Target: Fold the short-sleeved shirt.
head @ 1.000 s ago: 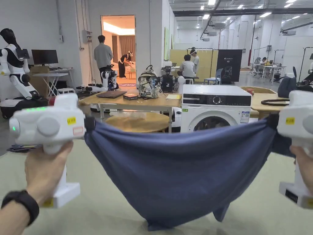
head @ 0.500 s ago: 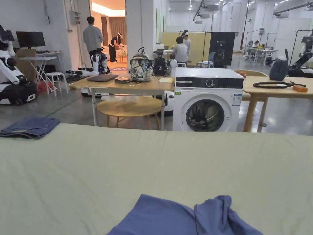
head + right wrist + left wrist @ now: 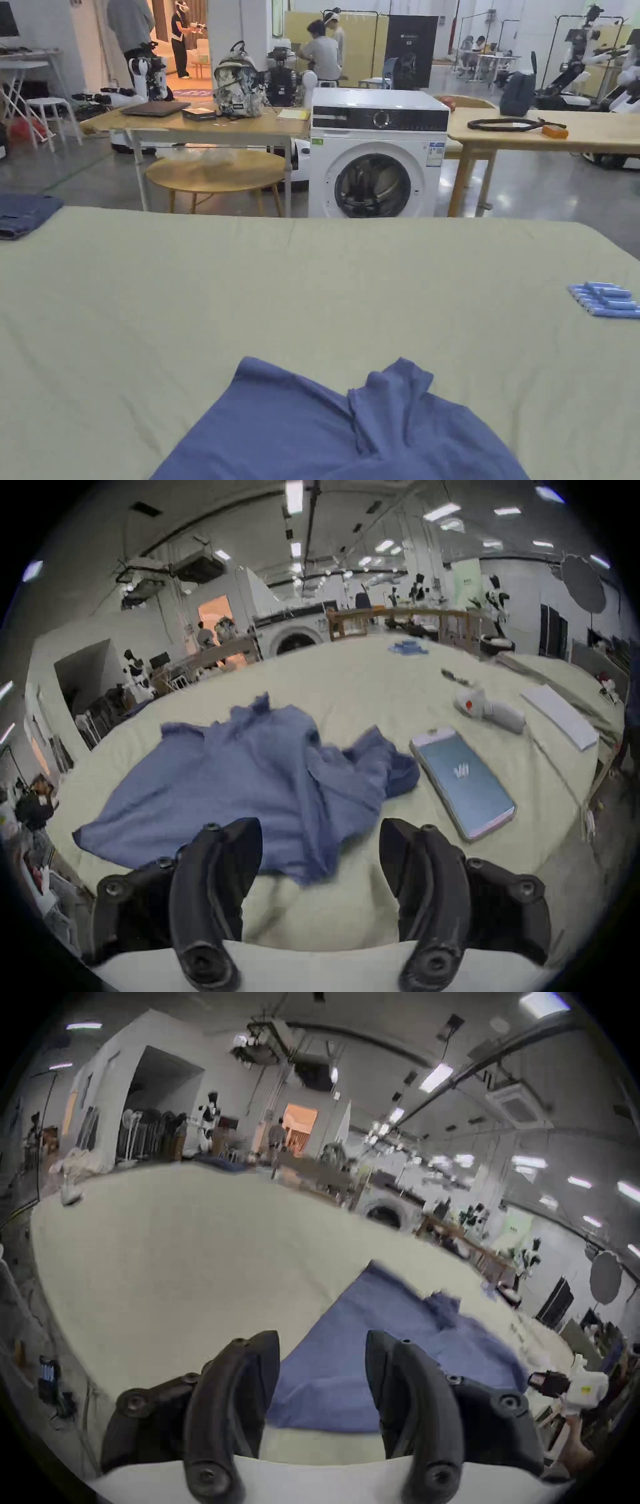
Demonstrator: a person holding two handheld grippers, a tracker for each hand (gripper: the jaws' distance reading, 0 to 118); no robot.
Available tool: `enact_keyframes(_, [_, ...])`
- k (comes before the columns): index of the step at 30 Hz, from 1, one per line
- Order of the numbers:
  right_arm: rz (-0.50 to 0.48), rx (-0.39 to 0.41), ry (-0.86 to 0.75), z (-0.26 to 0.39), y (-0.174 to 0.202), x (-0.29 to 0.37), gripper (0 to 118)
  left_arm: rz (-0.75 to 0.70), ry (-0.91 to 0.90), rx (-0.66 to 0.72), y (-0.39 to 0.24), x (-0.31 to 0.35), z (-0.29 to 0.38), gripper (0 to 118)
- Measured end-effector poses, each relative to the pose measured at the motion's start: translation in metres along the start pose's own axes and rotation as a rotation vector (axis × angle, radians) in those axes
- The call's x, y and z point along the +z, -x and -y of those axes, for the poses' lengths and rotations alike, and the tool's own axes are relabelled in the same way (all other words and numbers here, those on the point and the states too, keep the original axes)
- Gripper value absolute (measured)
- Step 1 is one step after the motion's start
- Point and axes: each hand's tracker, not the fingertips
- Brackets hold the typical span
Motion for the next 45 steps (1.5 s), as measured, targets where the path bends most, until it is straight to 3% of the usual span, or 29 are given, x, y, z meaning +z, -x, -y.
enact_keyframes(5, [-0.074,0.039,-0.197,-0.039,0.031,0.031,73,0.13,-0.201,0.008,-0.045,0.025,-0.043,50])
enact_keyframes(7, [-0.082,0.048,-0.274,-0.052,0.047,0.044,73,0.098,-0.187,0.017,-0.059,0.025,-0.055,50])
enact_keyframes(9, [-0.062,0.122,-0.322,-0.065,0.063,0.052,72,0.075,-0.138,-0.033,-0.063,0.025,-0.058,49])
enact_keyframes(10, [-0.079,0.155,-0.33,-0.069,0.069,0.055,70,0.031,-0.176,-0.086,-0.069,0.028,-0.058,40])
enact_keyframes(11, [-0.092,0.167,-0.336,-0.071,0.075,0.058,57,0.011,-0.228,-0.145,-0.074,0.032,-0.057,23])
enact_keyframes(12, [-0.095,0.167,-0.337,-0.075,0.079,0.057,16,-0.013,-0.243,-0.207,-0.079,0.035,-0.059,0])
enact_keyframes(13, [-0.057,0.196,-0.319,-0.079,0.086,0.054,0,-0.076,-0.262,-0.234,-0.083,0.038,-0.058,0])
enact_keyframes(16, [-0.069,0.261,-0.315,-0.077,0.094,0.046,0,0.011,-0.233,-0.206,-0.077,0.045,-0.065,0])
enact_keyframes(19, [-0.131,0.237,-0.284,-0.076,0.095,0.042,0,-0.031,-0.196,-0.183,-0.069,0.041,-0.065,0])
enact_keyframes(21, [-0.162,0.211,-0.28,-0.07,0.093,0.044,0,-0.029,-0.091,-0.083,-0.045,0.032,-0.06,0])
enact_keyframes(22, [-0.191,0.195,-0.256,-0.068,0.091,0.042,0,-0.052,-0.028,-0.036,-0.031,0.028,-0.051,10])
enact_keyframes(24, [-0.188,0.172,-0.232,-0.057,0.085,0.038,0,-0.093,0.0,0.003,-0.008,0.019,-0.031,52])
enact_keyframes(27, [-0.205,0.128,-0.159,-0.045,0.074,0.031,0,-0.167,0.125,0.126,0.032,-0.007,-0.001,52])
enact_keyframes(29, [-0.214,0.113,-0.122,-0.043,0.075,0.03,0,-0.1,0.182,0.251,0.038,-0.027,0.017,52])
enact_keyframes(32, [-0.204,0.084,-0.105,-0.04,0.068,0.029,0,-0.213,0.278,0.163,0.038,-0.054,0.034,52])
enact_keyframes(36, [-0.196,0.054,-0.08,-0.04,0.062,0.025,0,-0.175,0.366,0.138,0.034,-0.082,0.053,52])
enact_keyframes(37, [-0.186,0.052,-0.075,-0.04,0.062,0.024,0,-0.237,0.36,0.095,0.029,-0.084,0.055,49])
enact_keyframes(38, [-0.178,0.056,-0.071,-0.04,0.062,0.023,0,-0.277,0.331,0.07,0.024,-0.083,0.055,37])
enact_keyframes(40, [-0.17,0.061,-0.062,-0.04,0.056,0.019,0,-0.217,0.355,0.062,0.022,-0.09,0.053,2])
enact_keyframes(42, [-0.161,0.074,-0.064,-0.045,0.049,0.012,0,-0.225,0.396,0.087,0.013,-0.088,0.05,1])
enact_keyframes(43, [-0.162,0.08,-0.065,-0.052,0.044,0.006,7,-0.226,0.413,0.078,0.012,-0.088,0.048,1])
enact_keyframes(44, [-0.166,0.1,-0.054,-0.063,0.04,-0.005,28,-0.232,0.414,0.083,0.011,-0.088,0.048,1])
enact_keyframes(45, [-0.163,0.116,-0.031,-0.074,0.037,-0.017,63,-0.235,0.414,0.085,0.018,-0.09,0.053,1])
